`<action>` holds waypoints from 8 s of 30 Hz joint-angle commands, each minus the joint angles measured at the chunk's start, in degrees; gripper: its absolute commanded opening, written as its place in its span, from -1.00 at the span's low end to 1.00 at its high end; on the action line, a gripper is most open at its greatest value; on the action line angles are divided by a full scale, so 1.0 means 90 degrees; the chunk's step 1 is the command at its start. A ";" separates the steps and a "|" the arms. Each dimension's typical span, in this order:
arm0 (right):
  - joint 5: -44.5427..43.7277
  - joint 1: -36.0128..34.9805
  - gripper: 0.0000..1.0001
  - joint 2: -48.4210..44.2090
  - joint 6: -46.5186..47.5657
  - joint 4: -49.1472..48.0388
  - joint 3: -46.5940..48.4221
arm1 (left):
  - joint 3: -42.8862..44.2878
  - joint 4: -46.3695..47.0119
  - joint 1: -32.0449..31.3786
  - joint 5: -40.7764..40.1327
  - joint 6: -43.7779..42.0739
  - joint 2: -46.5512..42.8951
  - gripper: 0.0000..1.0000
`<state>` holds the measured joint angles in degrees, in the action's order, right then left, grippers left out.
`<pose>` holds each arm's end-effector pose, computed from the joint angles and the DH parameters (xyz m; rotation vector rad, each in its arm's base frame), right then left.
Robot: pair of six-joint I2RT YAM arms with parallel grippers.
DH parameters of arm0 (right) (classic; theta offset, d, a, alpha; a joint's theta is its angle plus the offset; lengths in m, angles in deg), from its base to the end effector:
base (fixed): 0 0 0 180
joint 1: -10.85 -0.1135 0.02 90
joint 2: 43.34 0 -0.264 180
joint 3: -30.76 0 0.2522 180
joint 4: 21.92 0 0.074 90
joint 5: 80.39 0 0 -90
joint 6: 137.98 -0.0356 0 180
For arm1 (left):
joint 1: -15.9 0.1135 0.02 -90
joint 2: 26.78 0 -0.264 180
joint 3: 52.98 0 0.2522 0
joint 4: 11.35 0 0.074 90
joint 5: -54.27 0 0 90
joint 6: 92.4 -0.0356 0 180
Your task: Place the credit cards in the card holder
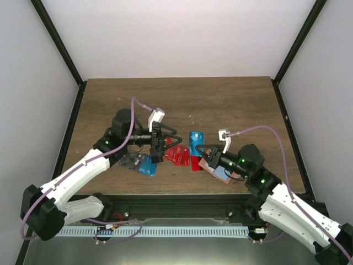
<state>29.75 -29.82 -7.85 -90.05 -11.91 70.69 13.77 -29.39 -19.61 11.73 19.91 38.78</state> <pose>0.1160 0.1158 0.2759 -0.2733 1.8389 1.3452 0.1938 -0.1705 0.3307 0.8476 1.8459 -1.4358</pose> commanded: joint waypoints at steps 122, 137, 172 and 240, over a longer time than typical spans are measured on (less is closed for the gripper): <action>-0.1335 0.3135 -0.99 0.2544 -0.1781 0.2438 -0.1321 | 0.1355 0.0143 -0.1438 -0.0883 0.1535 0.5267 -0.92; -0.1235 0.3139 -0.99 0.2426 -0.1791 0.2450 -0.1355 | 0.1417 -0.0178 -0.1481 -0.1485 0.1676 0.5016 -0.92; -0.1130 0.3134 -0.99 0.2424 -0.1783 0.2367 -0.1395 | 0.1632 0.0074 -0.1623 -0.1098 0.1930 0.5455 -0.92; -0.0711 0.3139 -0.99 0.2171 -0.1730 0.2049 -0.1617 | 0.1387 0.1590 -0.1781 -0.1163 0.3296 0.6221 -0.92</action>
<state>22.10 -1.97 10.99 -105.04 3.77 57.51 26.63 -16.16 -34.21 3.86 48.43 92.31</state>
